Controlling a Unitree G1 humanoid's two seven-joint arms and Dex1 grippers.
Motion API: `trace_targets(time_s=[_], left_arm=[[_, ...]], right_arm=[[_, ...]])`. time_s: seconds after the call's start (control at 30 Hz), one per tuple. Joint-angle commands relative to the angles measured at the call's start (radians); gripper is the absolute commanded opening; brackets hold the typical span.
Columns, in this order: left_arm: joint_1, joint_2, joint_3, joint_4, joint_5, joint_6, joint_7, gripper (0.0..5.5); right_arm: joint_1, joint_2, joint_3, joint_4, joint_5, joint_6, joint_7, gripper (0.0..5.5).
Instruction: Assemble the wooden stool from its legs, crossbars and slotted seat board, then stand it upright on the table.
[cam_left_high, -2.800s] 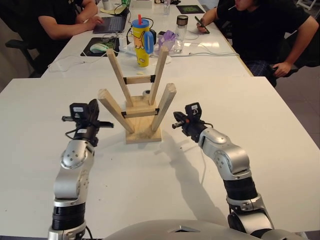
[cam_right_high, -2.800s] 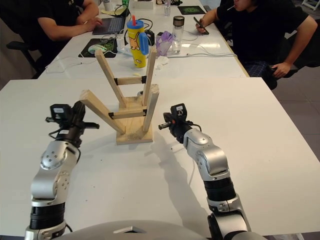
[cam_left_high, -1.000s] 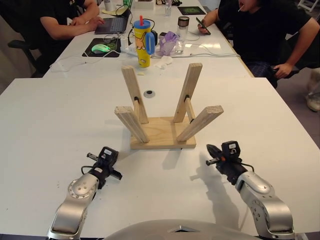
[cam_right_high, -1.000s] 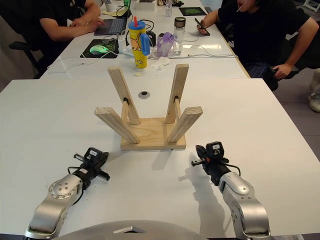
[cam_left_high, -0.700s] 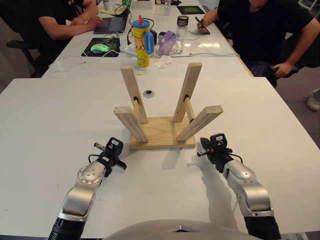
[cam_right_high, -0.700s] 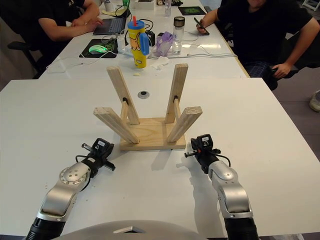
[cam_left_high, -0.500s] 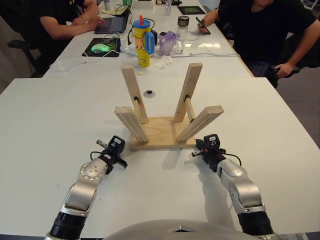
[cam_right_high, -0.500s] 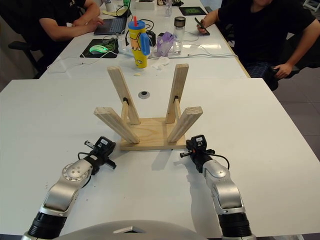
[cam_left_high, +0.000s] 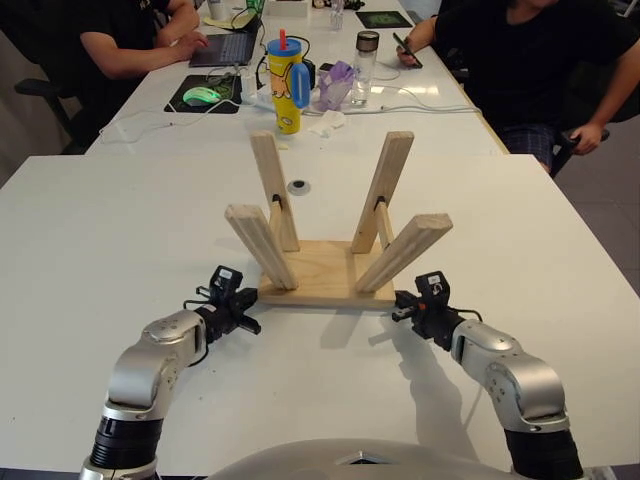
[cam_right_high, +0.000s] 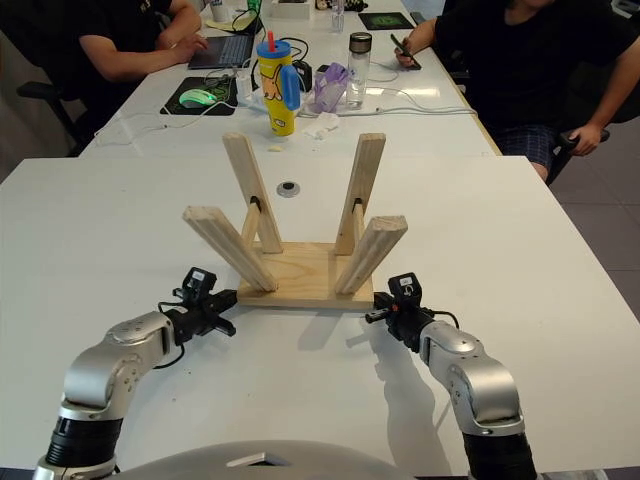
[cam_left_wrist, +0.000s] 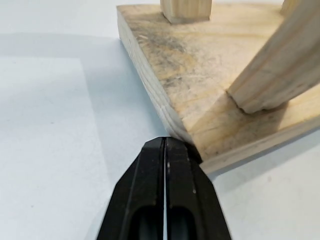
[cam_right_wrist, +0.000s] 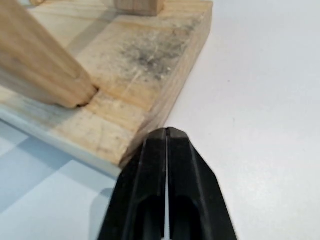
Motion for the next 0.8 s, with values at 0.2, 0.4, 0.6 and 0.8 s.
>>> trace_targets(time_s=[0.2,0.4,0.6,0.8], left_arm=[[-0.383,-0.066,0.155,-0.2,-0.707,0.177,-0.191,0.02],[-0.343,0.096,0.119,-0.191,-0.613,0.18,-0.267,0.02],[-0.159,0.391,-0.101,-0.135,-0.24,-0.093,-0.413,0.02],[-0.11,0.43,0.03,-0.057,-0.25,-0.197,-0.485,0.71]], right_arm=[[-0.364,0.013,-0.129,-0.136,0.666,0.272,0.244,0.0],[-0.389,-0.013,-0.166,-0.083,0.632,0.283,0.208,0.0],[-0.338,-0.137,-0.058,0.044,0.35,0.126,0.158,0.0],[-0.248,-0.173,-0.036,0.108,0.201,-0.099,0.224,0.0]])
